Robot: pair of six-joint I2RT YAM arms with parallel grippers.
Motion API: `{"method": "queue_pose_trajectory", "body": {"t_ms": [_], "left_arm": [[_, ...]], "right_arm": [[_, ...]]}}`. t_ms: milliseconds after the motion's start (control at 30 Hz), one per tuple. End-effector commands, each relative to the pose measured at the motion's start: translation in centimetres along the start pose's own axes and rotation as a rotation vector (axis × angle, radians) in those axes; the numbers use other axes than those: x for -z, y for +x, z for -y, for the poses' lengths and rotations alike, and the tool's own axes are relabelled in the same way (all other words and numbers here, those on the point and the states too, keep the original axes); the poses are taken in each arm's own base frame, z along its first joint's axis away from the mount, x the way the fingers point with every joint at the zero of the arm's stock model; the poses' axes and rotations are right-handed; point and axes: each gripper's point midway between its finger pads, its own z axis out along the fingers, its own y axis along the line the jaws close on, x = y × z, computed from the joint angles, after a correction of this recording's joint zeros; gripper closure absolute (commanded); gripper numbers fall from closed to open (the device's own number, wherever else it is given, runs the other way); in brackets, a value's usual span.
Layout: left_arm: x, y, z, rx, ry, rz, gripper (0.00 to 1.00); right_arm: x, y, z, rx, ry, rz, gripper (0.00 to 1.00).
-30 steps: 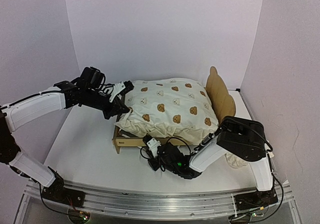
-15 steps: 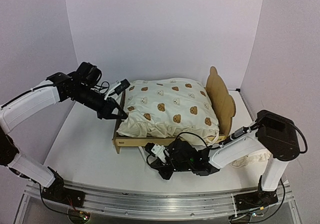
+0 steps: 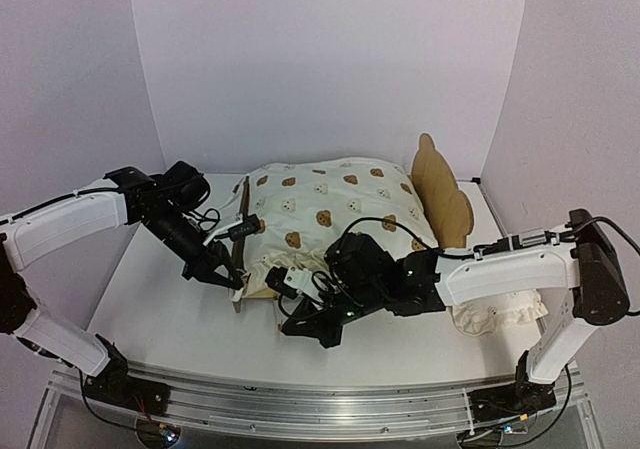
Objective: Set up the pet bed
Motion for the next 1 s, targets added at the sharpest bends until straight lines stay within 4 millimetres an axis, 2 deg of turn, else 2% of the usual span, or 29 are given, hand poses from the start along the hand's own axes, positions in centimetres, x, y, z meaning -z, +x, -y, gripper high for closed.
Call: {"method": "queue_pose_trajectory", "body": {"t_ms": [0, 100, 167, 267, 367, 500, 733, 867, 967], "left_arm": [[3.1, -5.1, 2.9, -0.156, 0.058, 0.157, 1.00], [4.9, -8.3, 2.9, -0.195, 0.002, 0.273, 1.00], [5.8, -9.9, 3.8, -0.177, 0.046, 0.320, 1.00], [6.8, -11.2, 5.8, -0.125, 0.159, 0.361, 1.00], [7.2, -11.2, 6.4, -0.138, 0.160, 0.367, 1.00], [9.0, -12.7, 7.7, -0.243, 0.133, 0.422, 1.00], [10.2, -14.3, 7.9, -0.217, 0.125, 0.438, 1.00], [10.2, -13.9, 8.4, -0.236, 0.133, 0.438, 1.00], [9.3, -12.8, 8.5, -0.203, 0.163, 0.417, 1.00]], "right_arm": [[2.2, -4.1, -2.3, 0.070, -0.080, 0.078, 1.00], [2.3, -4.4, -1.6, 0.057, -0.064, 0.088, 1.00], [2.1, -4.1, -0.9, 0.038, -0.048, 0.081, 1.00], [1.8, -4.0, -0.3, 0.028, -0.038, 0.081, 1.00], [1.7, -3.7, 0.3, 0.016, -0.027, 0.078, 1.00], [1.6, -3.1, 1.2, -0.007, -0.010, 0.076, 1.00], [1.8, -1.4, 2.5, -0.033, 0.028, 0.054, 1.00], [2.1, -0.3, 2.9, -0.039, 0.059, 0.044, 1.00], [2.1, 0.0, 3.3, -0.023, 0.083, 0.042, 1.00]]}}
